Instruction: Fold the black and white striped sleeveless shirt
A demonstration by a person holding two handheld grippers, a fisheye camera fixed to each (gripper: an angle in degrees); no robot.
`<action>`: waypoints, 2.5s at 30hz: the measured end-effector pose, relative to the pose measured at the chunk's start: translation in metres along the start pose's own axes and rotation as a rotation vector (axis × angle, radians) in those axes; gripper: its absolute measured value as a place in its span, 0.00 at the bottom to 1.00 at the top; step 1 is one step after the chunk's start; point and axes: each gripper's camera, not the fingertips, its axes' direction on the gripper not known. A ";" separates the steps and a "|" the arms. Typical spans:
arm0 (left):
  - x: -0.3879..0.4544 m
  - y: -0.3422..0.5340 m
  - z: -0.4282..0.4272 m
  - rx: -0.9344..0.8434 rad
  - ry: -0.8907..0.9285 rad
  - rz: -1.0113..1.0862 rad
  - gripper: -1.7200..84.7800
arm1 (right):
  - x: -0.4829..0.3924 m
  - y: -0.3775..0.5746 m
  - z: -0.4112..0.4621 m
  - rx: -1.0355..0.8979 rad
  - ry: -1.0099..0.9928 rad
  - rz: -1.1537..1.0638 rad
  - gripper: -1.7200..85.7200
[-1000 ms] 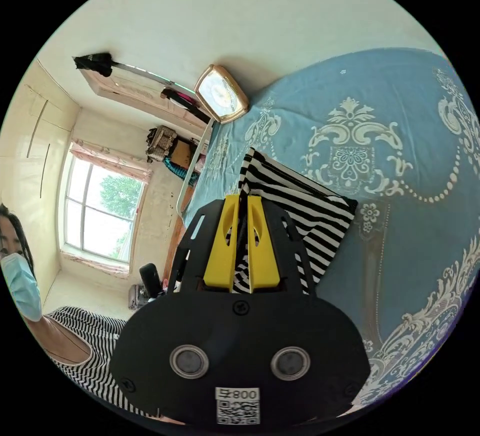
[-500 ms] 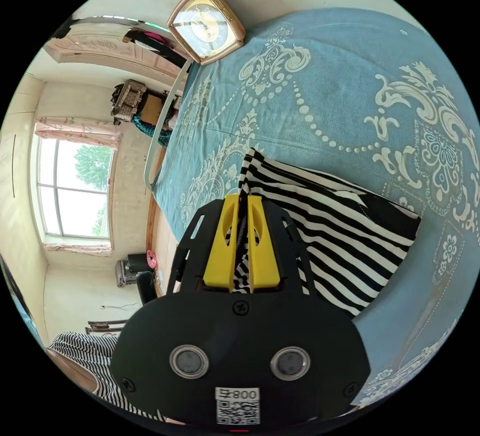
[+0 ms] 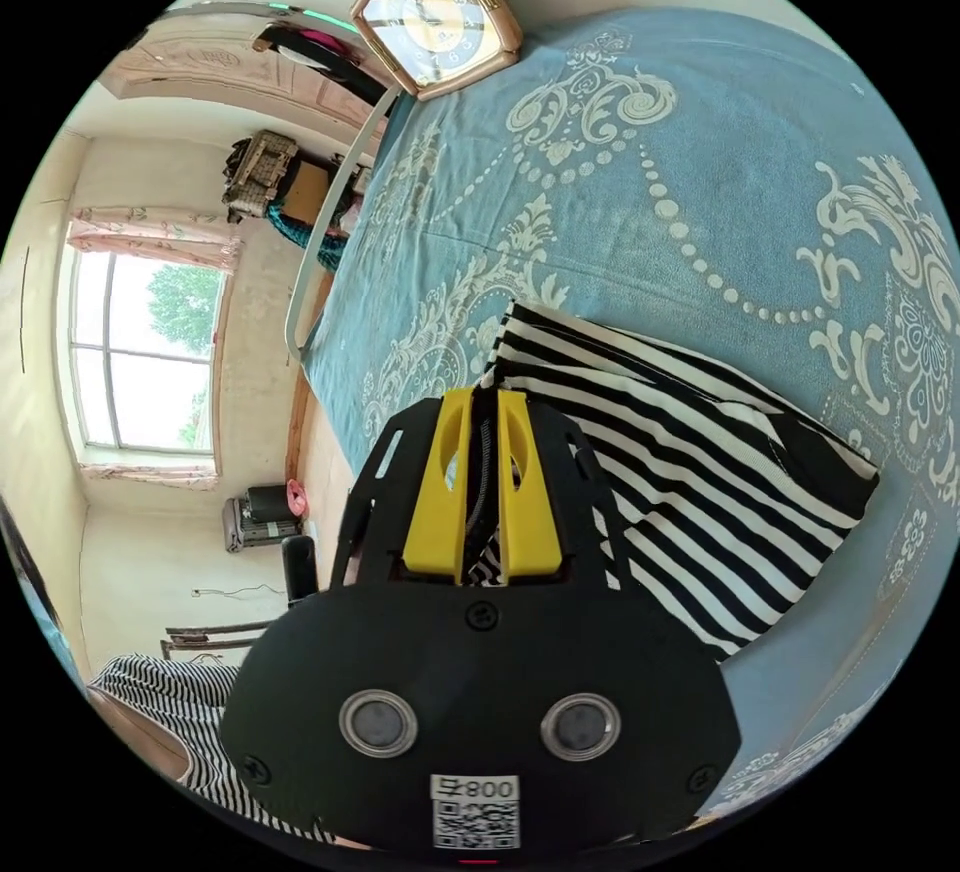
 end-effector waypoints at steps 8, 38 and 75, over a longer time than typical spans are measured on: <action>0.036 -0.008 0.023 -0.095 -0.039 0.278 0.02 | -0.048 0.023 -0.036 -0.001 -0.016 -0.109 0.05; 0.047 -0.035 0.081 -0.095 -0.362 0.455 0.02 | -0.117 0.167 0.007 -0.180 0.058 -0.155 0.02; 0.099 -0.071 0.171 -0.152 -0.475 0.626 0.02 | -0.089 0.329 0.039 -0.025 0.233 -0.142 0.02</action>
